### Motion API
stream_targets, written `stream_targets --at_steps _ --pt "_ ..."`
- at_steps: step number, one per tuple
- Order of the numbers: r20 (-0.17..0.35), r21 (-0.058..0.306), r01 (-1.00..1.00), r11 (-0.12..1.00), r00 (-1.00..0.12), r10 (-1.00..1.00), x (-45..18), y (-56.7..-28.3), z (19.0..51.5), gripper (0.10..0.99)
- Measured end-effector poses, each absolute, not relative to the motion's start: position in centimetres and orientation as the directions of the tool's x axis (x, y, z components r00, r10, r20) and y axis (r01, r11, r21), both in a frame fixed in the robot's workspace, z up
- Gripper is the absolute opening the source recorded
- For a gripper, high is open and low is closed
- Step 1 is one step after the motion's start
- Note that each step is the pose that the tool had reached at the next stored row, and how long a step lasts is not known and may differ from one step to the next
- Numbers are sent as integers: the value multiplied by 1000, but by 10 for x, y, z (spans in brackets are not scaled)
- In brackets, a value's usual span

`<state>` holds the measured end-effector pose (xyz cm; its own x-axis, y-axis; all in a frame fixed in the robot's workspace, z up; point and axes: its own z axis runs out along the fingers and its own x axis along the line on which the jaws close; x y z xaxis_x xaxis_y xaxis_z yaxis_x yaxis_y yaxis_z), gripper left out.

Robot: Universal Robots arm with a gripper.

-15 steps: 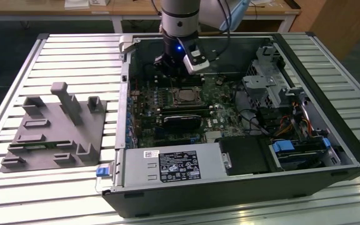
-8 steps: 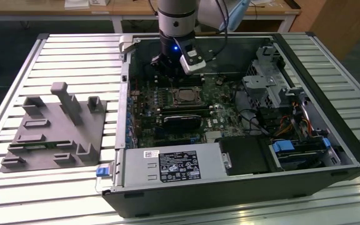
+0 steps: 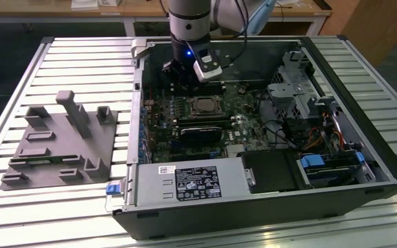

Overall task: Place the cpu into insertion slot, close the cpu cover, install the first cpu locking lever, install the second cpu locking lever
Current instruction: 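Install the first cpu locking lever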

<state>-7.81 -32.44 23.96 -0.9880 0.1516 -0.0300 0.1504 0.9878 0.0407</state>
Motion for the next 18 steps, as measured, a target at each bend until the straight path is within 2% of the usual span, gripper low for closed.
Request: stream_targets --at_steps 12,18 --pt "-29 43 150 988 -988 152 -89 -325 240 106" --pt "-21 100 150 984 -988 153 -92 -325 240 106"
